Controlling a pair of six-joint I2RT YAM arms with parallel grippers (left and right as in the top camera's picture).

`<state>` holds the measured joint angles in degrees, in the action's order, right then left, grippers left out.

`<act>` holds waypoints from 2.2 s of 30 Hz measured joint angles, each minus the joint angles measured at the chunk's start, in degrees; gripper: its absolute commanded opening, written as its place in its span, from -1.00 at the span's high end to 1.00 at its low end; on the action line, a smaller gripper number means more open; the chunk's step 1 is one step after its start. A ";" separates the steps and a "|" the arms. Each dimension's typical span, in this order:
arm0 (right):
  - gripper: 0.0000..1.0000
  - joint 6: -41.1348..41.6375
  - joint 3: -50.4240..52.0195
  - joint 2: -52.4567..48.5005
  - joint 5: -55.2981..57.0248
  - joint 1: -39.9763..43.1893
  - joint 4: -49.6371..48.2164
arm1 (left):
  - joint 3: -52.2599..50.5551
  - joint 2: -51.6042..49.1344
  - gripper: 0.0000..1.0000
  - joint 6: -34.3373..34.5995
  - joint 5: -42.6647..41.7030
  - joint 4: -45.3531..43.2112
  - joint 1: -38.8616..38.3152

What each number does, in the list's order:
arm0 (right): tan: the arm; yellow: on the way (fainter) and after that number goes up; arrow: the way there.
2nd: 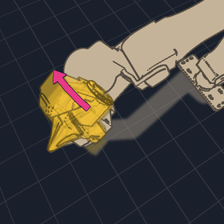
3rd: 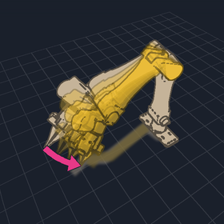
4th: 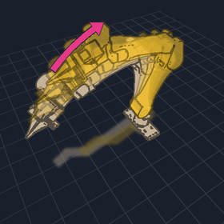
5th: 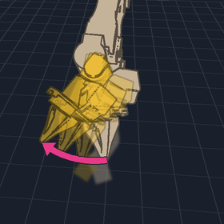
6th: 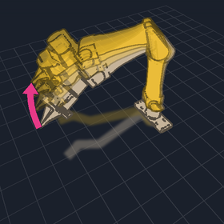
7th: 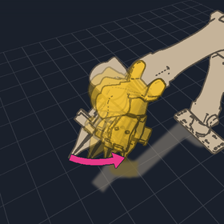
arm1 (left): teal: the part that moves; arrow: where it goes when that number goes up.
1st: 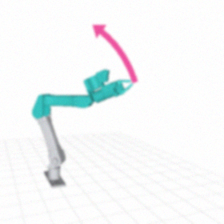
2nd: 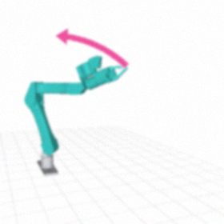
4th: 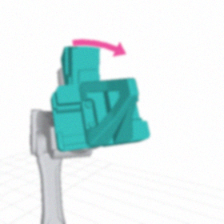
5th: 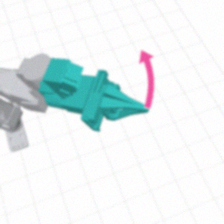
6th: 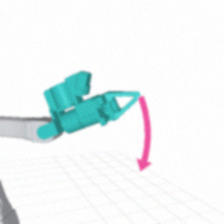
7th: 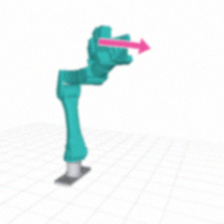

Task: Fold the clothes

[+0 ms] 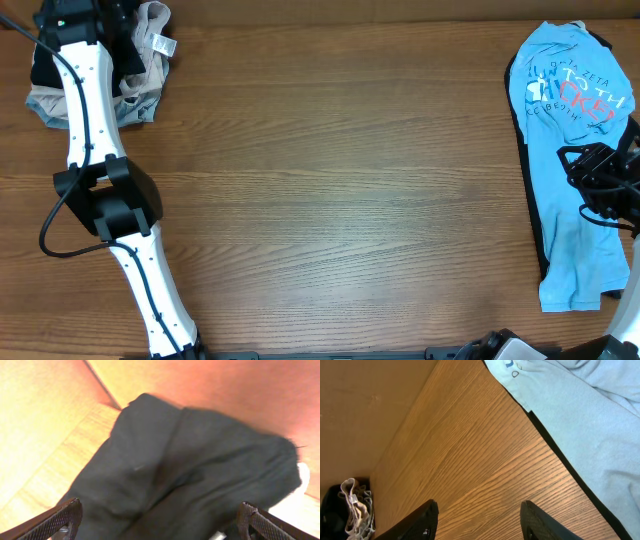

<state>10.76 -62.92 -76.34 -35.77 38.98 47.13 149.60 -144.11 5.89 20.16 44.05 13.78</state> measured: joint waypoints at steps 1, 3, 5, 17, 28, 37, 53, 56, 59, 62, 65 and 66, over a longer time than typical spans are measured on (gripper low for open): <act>-0.13 0.02 0.00 0.00 -0.04 0.00 0.00 | 0.00 0.00 -0.99 -0.04 -0.28 -0.13 -0.26; -0.13 0.11 0.00 0.00 0.00 0.00 -0.02 | 0.07 0.00 -0.99 -0.28 -0.59 -0.15 -0.79; -0.12 0.09 0.00 0.00 0.00 0.00 0.00 | 0.83 0.00 -1.00 -0.76 -1.05 0.98 -1.92; -0.22 -5.68 -16.31 2.78 4.15 0.00 16.22 | 3.65 15.85 -1.00 -1.81 -1.66 12.52 -11.08; -1.00 1.51 -24.15 19.17 2.89 -0.83 23.56 | 5.66 21.14 -1.00 -1.81 -1.64 15.98 -15.50; -1.00 10.80 -24.15 23.47 0.46 -0.83 27.23 | 5.38 20.22 -1.00 -1.81 -1.62 21.22 -15.56; -1.00 2.62 -12.72 23.71 8.87 -18.18 4.76 | 5.38 20.22 -1.00 -1.81 -1.62 22.32 -15.56; -1.00 -0.04 -5.99 25.16 14.40 -28.83 -3.89 | 5.38 20.22 -1.00 -1.81 -1.60 22.38 -15.56; -1.00 -1.46 2.56 27.78 18.91 -37.00 -15.08 | 5.38 20.22 -1.00 -1.81 -1.60 22.40 -15.56; -1.00 -2.21 13.33 31.23 22.10 -41.86 -30.60 | 5.38 20.22 -1.00 -1.81 -1.60 22.40 -15.56; -1.00 -2.64 24.39 34.82 24.02 -43.45 -43.93 | 5.38 20.22 -1.00 -1.81 -1.60 22.38 -15.56; -1.00 -2.71 28.24 36.20 24.48 -43.71 -47.80 | 5.38 20.22 -0.99 -1.81 -1.60 22.40 -15.56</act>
<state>8.05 -34.68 -40.14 -11.29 -4.73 -0.67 154.98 -123.90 4.08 18.57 66.46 -1.78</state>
